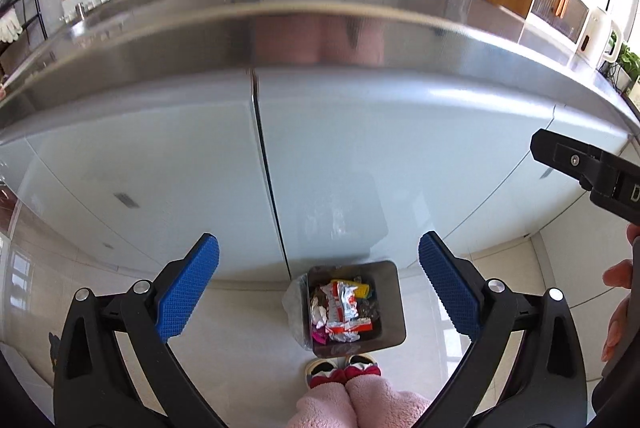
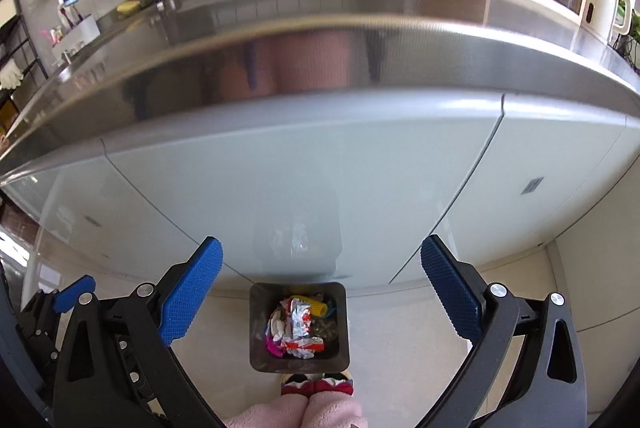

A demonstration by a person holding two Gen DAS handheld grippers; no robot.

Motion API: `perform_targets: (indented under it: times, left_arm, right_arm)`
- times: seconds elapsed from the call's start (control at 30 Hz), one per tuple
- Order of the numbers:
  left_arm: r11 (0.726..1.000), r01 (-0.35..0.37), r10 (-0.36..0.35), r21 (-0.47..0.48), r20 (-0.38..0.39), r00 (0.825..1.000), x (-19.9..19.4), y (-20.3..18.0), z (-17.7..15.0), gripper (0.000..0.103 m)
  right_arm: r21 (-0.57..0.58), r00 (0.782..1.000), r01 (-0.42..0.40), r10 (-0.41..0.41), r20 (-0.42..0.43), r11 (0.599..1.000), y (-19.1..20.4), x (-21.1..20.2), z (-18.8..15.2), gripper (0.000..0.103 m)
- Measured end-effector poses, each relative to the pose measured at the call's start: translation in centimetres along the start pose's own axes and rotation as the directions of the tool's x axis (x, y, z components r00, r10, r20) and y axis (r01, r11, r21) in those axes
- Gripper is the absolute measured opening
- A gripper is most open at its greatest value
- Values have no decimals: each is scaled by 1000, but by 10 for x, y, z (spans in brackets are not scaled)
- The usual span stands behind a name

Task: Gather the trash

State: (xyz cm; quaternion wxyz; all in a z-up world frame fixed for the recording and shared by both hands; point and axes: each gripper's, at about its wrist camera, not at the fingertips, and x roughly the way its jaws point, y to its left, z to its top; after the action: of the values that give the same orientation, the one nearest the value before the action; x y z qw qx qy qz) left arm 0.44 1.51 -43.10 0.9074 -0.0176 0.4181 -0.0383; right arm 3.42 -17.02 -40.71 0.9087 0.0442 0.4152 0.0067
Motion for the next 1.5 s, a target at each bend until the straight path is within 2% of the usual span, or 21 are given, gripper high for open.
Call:
perform_targets:
  times: [0.13,0.3,0.63,0.87,1.13,1.37,1.5]
  left_arm:
    - [1000,-1,1,-2,93,996,-48,-3,33,95]
    - [1000,-20,19,1,203,979,-105,-11,63,95]
    - [998,-70,69,-8,317,946,-193,-12,112,95]
    - [995,-92,97,-31,355,930,-237,-9,153,95]
    - [995,-94,101,-38,404,909,-273,-12,195,95]
    - [996,-87,92,-33,467,880,-298,-20,207,95]
    - [996,-80,83,-29,499,863,-308,-21,208,95]
  right_arm:
    - [1,996,3,-3,85,1000,1,-46,20,100]
    - [-14,983,14,-11,182,1000,0,-101,44,100]
    - [-29,946,49,-37,323,998,-3,-188,82,100]
    - [-32,922,86,-67,382,996,-6,-235,114,100]
    - [-10,916,57,-49,397,998,-8,-268,152,100]
    - [4,890,38,-35,455,999,-6,-294,168,100]
    - [3,884,36,-33,467,999,-5,-301,172,100]
